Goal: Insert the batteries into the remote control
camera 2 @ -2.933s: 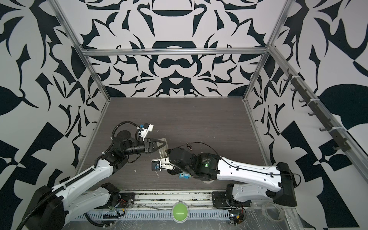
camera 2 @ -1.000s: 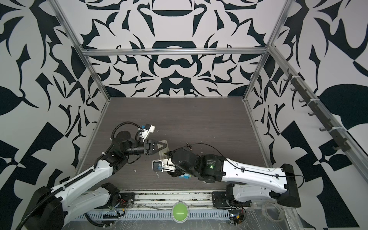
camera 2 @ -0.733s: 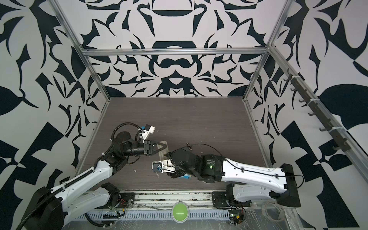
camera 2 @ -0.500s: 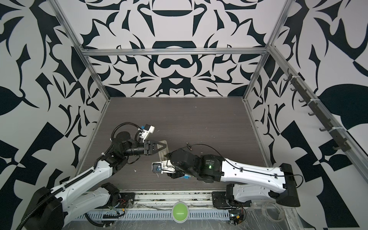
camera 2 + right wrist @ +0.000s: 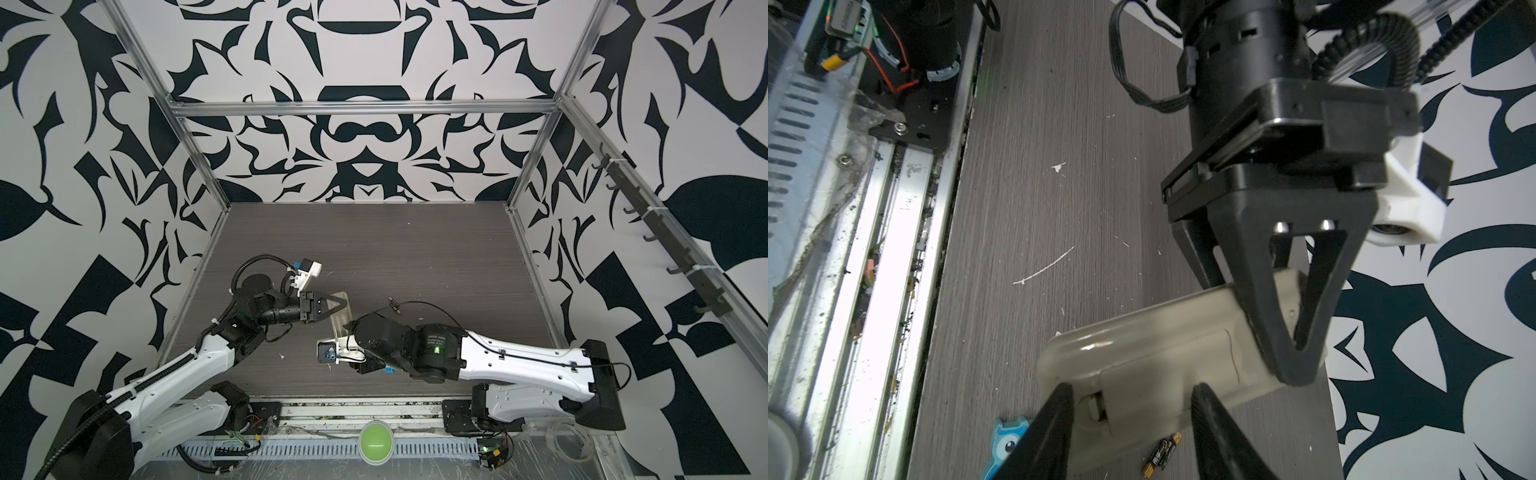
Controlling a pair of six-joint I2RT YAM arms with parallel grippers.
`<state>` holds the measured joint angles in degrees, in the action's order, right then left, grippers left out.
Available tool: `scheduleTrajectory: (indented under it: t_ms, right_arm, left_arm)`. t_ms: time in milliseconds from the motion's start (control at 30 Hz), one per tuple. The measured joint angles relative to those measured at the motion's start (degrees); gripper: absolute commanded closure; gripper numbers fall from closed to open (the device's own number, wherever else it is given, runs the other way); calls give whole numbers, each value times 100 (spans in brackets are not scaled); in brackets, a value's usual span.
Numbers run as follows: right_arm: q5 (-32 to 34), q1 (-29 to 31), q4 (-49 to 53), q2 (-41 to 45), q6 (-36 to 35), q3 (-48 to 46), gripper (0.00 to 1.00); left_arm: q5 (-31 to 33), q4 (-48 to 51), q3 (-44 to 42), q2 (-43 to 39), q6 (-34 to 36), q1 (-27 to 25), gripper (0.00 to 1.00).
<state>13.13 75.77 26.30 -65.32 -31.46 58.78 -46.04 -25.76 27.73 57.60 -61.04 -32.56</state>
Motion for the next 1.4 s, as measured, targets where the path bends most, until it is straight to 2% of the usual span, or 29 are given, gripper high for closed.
scheduleTrajectory:
  t_ms: [767, 1400]
  right_arm:
    - [341, 24, 28, -310, -234, 52, 55]
    - [758, 76, -306, -138, -164, -160, 57]
  left_arm:
    - [129, 79, -92, 48, 92, 44, 100]
    - [251, -413, -190, 109, -181, 94, 100]
